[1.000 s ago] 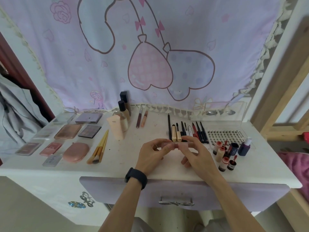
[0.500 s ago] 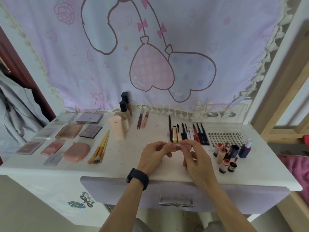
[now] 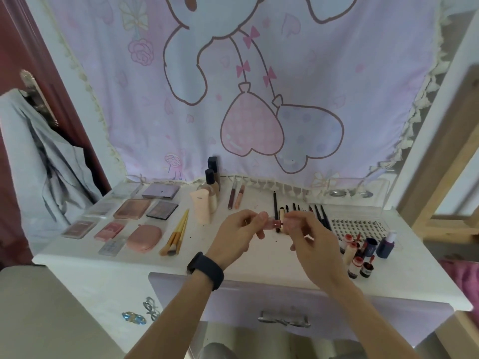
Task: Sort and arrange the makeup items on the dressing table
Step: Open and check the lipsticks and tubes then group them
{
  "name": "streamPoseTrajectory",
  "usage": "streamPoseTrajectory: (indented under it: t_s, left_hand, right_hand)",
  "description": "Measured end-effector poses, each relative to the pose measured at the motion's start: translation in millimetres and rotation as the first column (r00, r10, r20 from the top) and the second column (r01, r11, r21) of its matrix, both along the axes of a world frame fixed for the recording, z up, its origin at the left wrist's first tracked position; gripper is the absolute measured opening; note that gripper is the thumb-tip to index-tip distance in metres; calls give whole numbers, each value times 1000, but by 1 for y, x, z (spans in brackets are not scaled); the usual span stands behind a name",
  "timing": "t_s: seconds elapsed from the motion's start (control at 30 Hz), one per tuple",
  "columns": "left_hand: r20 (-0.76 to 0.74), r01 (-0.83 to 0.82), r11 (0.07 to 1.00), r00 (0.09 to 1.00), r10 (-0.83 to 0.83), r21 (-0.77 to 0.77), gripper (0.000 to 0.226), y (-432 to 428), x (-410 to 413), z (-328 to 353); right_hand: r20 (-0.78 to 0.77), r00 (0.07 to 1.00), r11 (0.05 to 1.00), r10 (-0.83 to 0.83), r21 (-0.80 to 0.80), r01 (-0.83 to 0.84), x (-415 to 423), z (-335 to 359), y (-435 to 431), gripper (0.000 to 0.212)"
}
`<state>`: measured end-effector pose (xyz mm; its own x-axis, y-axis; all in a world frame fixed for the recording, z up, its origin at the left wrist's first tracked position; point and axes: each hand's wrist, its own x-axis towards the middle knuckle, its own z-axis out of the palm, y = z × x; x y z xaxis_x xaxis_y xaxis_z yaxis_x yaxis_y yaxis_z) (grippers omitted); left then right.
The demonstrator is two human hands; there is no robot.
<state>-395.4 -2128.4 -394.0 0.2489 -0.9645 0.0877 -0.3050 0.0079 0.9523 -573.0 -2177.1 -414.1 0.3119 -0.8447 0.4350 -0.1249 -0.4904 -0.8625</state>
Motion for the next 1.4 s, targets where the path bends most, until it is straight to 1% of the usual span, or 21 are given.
streamPoseTrajectory:
  t_s: [0.03, 0.1, 0.17, 0.23, 0.3, 0.37, 0.43, 0.47, 0.6, 0.73, 0.87, 0.93, 1.03, 1.1, 1.17, 1.23, 1.3, 1.4]
  left_hand:
    - [60, -10, 999, 998, 12, -47, 37, 3, 0, 4]
    - [121, -29, 995, 992, 41, -98, 34, 6, 1, 10]
    - [172, -38, 991, 983, 61, -132, 40, 9, 2, 15]
    - [192, -31, 989, 980, 59, -142, 49, 12, 0, 19]
    - [133, -13, 993, 991, 29, -120, 55, 14, -4, 25]
    - [40, -11, 998, 999, 14, -68, 61, 14, -3, 30]
    - [-41, 2, 1000, 999, -3, -19, 62, 17, 2, 33]
    - [-64, 16, 1000, 998, -17, -17, 61, 19, 4, 35]
    - [-104, 10, 999, 994, -13, -34, 50, 24, 1, 39]
    - [-141, 10, 1000, 990, -13, -18, 53, 23, -2, 43]
    - [-108, 48, 998, 993, -50, -29, 49, 23, -5, 44]
    - [-153, 76, 997, 985, -79, -22, 48, 21, -5, 43]
    - [-310, 70, 997, 948, -69, -9, 45, 17, -2, 40]
    - [-367, 75, 997, 927, -73, -9, 44, 15, 1, 37]
    - [-429, 91, 996, 899, -90, -17, 48, 13, 2, 35]
    - [-498, 106, 994, 861, -105, -27, 50, 11, 0, 36]
    - [-550, 116, 992, 826, -121, -44, 50, 9, -5, 36]
    - [-610, 143, 987, 776, -158, -75, 56, 6, -16, 38]
  right_hand:
    - [4, 1000, 999, 9, 32, -9, 1, 6, 0, 8]
    - [5, 1000, 994, 21, 109, -21, 1, 17, -1, 12]
    - [-17, 999, 987, 30, 156, -27, -1, 26, -2, 19]
    - [-48, 998, 988, 37, 149, -29, -4, 34, -2, 21]
    - [-74, 996, 996, 45, 85, -39, -7, 39, 1, 17]
    - [-116, 993, 999, 26, -43, -31, -12, 43, 5, 10]
    - [-159, 987, 984, -20, -177, -9, -19, 47, 8, 9]
    - [-161, 987, 978, -24, -208, -11, -21, 49, 8, 10]
    - [-121, 992, 981, 24, -189, -46, -26, 55, 6, 16]
    - [-128, 991, 978, 38, -197, -63, -25, 57, 5, 14]
    - [-181, 982, 978, 54, -191, -88, -24, 57, 4, 16]
    - [-180, 983, 981, 48, -176, -80, -25, 58, 4, 16]
    - [-120, 992, 990, 38, -129, -53, -33, 60, 1, 13]
    - [-96, 995, 994, 26, -106, -36, -38, 60, -1, 12]
    - [-33, 999, 999, 26, -46, -28, -41, 59, -1, 11]
    - [100, 994, 997, 54, 56, -59, -42, 58, 0, 15]
    - [247, 966, 975, 76, 183, -123, -45, 58, 0, 21]
    - [393, 917, 925, 72, 318, -209, -55, 58, 0, 31]
